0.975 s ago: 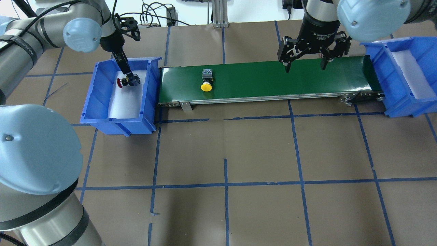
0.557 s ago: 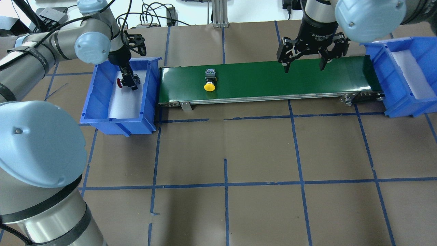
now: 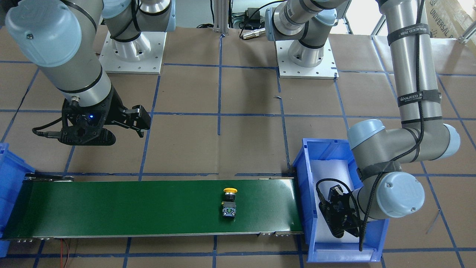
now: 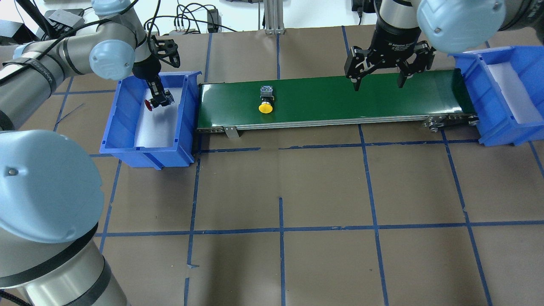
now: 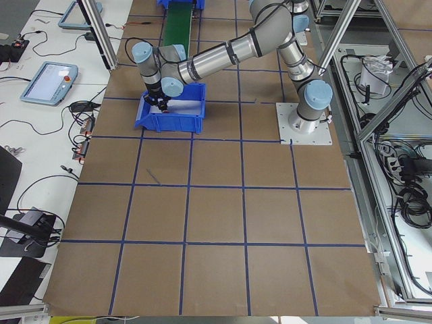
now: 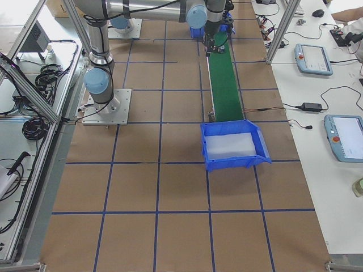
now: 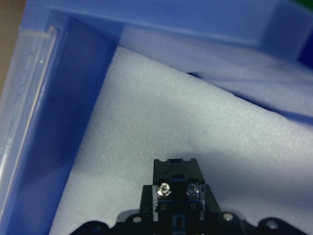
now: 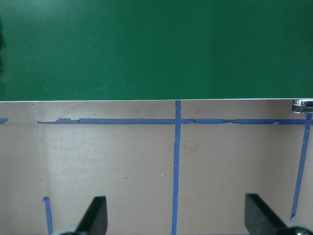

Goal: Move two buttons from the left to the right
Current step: 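Carry the red button onto the belt and release it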

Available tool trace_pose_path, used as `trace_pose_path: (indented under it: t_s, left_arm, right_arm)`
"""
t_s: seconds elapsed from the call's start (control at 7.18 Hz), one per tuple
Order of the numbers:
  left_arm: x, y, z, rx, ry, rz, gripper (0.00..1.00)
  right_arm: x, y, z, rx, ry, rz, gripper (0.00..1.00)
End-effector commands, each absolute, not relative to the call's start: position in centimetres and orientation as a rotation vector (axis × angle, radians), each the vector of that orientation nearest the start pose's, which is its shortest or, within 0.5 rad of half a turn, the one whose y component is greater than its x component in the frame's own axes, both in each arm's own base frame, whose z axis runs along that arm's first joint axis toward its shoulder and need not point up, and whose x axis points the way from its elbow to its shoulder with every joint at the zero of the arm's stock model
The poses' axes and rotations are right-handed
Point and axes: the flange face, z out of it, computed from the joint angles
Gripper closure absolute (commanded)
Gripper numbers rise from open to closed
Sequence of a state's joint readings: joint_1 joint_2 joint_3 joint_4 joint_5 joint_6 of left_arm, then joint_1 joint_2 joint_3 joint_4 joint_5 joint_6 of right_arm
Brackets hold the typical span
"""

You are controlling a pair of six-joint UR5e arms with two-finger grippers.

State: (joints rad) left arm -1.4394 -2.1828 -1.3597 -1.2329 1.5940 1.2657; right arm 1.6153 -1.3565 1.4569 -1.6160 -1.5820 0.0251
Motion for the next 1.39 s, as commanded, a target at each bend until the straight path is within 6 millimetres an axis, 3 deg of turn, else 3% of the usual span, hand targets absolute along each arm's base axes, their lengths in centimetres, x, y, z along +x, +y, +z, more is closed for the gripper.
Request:
trace_pose_path:
  t_s: [0.0,0.28,0.42,0.56,0.7,0.84,1.25]
  left_arm:
    - [-4.3,-69.3,32.5,1.262,2.837,-0.029,0.98]
    - [-6.4,-66.9,36.8,0.675,3.036,-0.032,0.98]
    - [-10.4,-66.5,36.9,0.316,3.103,-0.043,0.98]
    - [-14.8,-66.5,36.5,0.088,3.121,-0.072,0.98]
    - [-19.2,-66.8,35.4,0.062,3.120,-0.077,0.98]
    - [-20.7,-67.0,34.5,0.045,3.118,-0.064,0.98]
    - [-20.9,-69.4,28.8,0.018,3.115,-0.072,0.92]
  right_arm:
    - [15.7,-56.8,43.3,-0.032,3.162,0.089,0.00]
    - [15.7,-56.9,43.3,-0.030,3.164,0.084,0.00]
    - [15.7,-56.9,43.3,-0.030,3.164,0.084,0.00]
    - [15.7,-56.9,43.3,-0.030,3.164,0.084,0.00]
    - [15.7,-56.8,43.3,-0.033,3.164,0.093,0.00]
    - [15.7,-56.8,43.3,-0.030,3.164,0.096,0.00]
    - [15.7,-56.8,43.2,-0.035,3.163,0.098,0.00]
